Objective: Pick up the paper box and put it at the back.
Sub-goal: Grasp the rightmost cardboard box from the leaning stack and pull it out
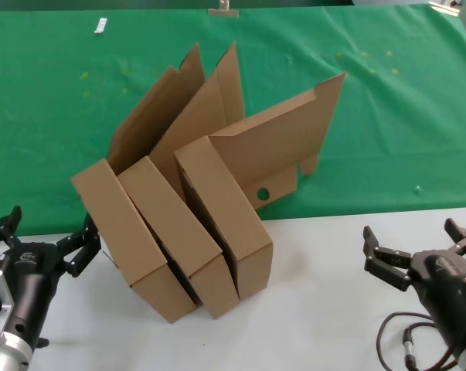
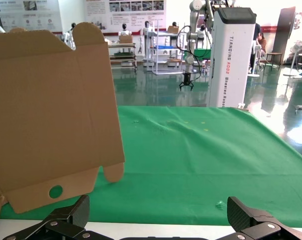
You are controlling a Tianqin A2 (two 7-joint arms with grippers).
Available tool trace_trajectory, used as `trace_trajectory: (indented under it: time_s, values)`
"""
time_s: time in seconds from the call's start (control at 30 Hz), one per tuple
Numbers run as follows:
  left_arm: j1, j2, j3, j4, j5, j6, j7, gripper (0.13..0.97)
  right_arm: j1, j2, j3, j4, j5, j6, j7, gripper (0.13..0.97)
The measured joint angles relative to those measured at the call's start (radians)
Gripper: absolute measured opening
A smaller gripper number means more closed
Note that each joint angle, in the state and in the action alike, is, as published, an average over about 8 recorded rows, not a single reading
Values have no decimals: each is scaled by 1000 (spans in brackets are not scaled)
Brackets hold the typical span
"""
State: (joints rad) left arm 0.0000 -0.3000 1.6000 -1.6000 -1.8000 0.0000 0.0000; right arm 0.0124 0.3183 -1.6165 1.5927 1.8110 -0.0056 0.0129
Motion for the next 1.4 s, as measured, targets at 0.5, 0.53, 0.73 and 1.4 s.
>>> trace_trajectory:
  time_s: [0.5,0.53,0.73,1.4]
  values:
    - [0,0,0,0,0,0,0,851,-11,-12,34,-1,9,-42,-15,966]
    - [0,0,0,0,0,0,0,864,-14,-16,45,-2,14,-57,-22,966]
    - [0,0,0,0,0,0,0,928,-40,-12,128,-16,62,-168,-63,966]
    - [0,0,0,0,0,0,0,966,37,284,312,-198,236,-657,-236,966]
